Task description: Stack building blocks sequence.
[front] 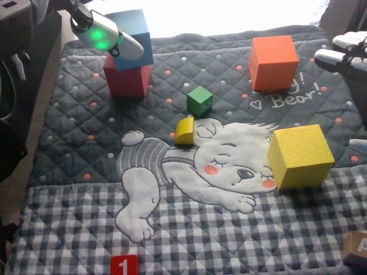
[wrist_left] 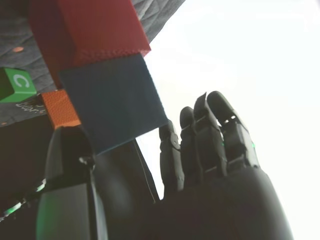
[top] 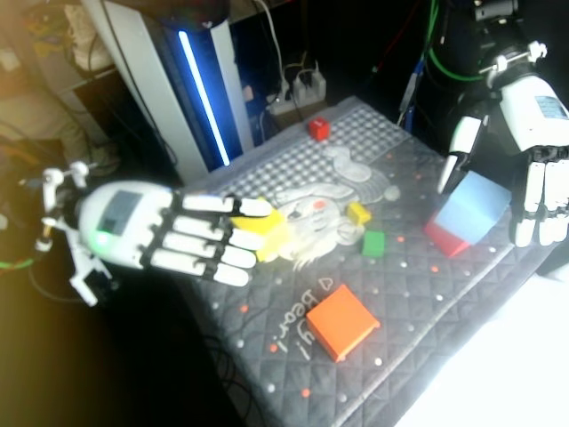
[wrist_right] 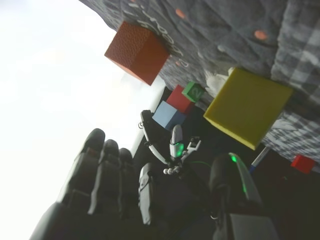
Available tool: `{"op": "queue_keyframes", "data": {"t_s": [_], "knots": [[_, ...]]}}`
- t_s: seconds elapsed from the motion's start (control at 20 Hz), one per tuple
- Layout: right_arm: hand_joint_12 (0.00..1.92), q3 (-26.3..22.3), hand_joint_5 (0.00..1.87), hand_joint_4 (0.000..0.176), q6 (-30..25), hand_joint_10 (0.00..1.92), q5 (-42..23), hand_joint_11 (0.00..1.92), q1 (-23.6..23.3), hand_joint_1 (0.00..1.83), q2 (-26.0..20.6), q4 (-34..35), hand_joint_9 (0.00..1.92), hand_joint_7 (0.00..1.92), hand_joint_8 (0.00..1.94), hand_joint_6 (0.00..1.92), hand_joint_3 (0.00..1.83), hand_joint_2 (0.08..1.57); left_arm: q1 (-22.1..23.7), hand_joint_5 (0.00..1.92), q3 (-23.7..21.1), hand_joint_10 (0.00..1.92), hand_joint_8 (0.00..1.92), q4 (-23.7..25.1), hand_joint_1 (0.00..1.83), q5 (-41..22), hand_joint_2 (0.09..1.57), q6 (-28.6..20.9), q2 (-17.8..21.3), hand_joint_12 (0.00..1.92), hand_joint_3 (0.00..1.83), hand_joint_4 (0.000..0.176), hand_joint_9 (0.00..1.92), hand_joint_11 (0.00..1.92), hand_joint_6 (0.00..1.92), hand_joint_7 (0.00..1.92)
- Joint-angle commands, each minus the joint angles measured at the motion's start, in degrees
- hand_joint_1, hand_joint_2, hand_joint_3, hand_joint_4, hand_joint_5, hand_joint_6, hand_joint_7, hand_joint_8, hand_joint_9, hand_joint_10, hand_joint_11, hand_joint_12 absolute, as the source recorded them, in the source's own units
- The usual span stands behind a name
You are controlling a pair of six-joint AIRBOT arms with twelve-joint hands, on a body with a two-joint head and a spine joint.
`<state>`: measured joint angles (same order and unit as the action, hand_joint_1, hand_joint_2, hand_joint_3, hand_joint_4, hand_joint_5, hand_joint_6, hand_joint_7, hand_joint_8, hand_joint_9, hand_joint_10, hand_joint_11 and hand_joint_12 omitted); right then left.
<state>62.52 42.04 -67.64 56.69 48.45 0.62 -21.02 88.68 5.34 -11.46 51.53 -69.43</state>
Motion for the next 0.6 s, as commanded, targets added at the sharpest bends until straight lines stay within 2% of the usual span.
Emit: {"op": "queue_keyframes", "data": {"t_s": [0.0,0.1,0.15,0.25,0.35,0.4,0.45,0.55], "knots": [[0.22,0.3,0.00,0.176,-0.3,0.00,-7.0,0.01,-0.3,0.77,-0.2,1.5,0.05,0.05,0.01,0.00,0.00,1.15,0.4,0.33,-0.1,0.00,0.00,-0.1,0.87,-7.1,0.93,0.1,0.3,1.03,0.00,0.108,0.27,0.00,0.00,0.27],[0.21,0.3,0.00,0.176,-0.4,0.00,-7.1,0.00,-0.3,0.76,-0.2,1.5,0.05,0.03,0.00,0.00,0.00,1.16,0.3,0.28,-0.9,0.00,0.00,-0.1,0.85,-8.1,0.91,0.1,1.0,1.08,0.00,0.141,0.26,0.00,0.00,0.24],[0.16,0.3,0.00,0.176,-0.5,0.00,-7.1,0.00,-0.3,0.78,-0.3,1.5,0.03,0.03,0.00,0.00,0.00,1.15,0.0,0.20,-2.0,0.00,0.00,-0.1,0.79,-9.4,0.91,0.1,1.9,0.97,0.00,0.169,0.18,0.00,0.00,0.17],[0.07,0.2,0.01,0.176,-0.5,0.00,-7.7,0.00,-0.3,0.82,-0.5,1.5,0.00,0.00,0.00,0.00,0.00,1.15,-1.0,0.11,-5.3,0.00,0.00,-1.0,0.70,-14.2,0.91,0.1,4.6,0.91,0.00,0.176,0.11,0.00,0.00,0.08],[0.11,0.1,0.00,0.176,-0.5,0.01,-9.4,0.15,-0.6,0.77,-0.6,1.4,0.12,0.08,0.01,0.00,0.00,1.16,-3.1,0.06,-9.9,0.00,0.00,-2.2,0.62,-21.0,0.90,0.2,8.0,0.83,0.00,0.176,0.09,0.00,0.00,0.03],[0.12,0.1,0.00,0.176,-0.5,0.02,-10.0,0.19,-0.9,0.81,-0.7,1.1,0.17,0.11,0.01,0.00,0.00,1.16,-3.8,0.07,-11.8,0.00,0.00,-2.5,0.63,-23.5,0.90,0.4,9.3,0.77,0.00,0.176,0.08,0.00,0.00,0.03],[0.11,0.1,0.00,0.168,-0.5,0.00,-10.5,0.15,-1.8,0.83,-0.9,0.2,0.14,0.11,0.01,0.00,0.00,1.17,-5.7,0.08,-15.1,0.02,0.00,-3.5,0.65,-28.3,0.91,1.1,11.6,0.56,0.00,0.176,0.04,0.00,0.00,0.02],[0.08,0.0,0.05,0.169,-0.5,0.00,-10.5,0.09,-3.7,0.83,-1.0,-2.7,0.15,0.19,0.01,0.01,0.00,1.14,-9.9,0.09,-20.5,0.00,0.00,-3.9,0.64,-35.6,0.93,1.1,15.9,0.28,0.00,0.176,0.02,0.00,0.00,0.02]]}}
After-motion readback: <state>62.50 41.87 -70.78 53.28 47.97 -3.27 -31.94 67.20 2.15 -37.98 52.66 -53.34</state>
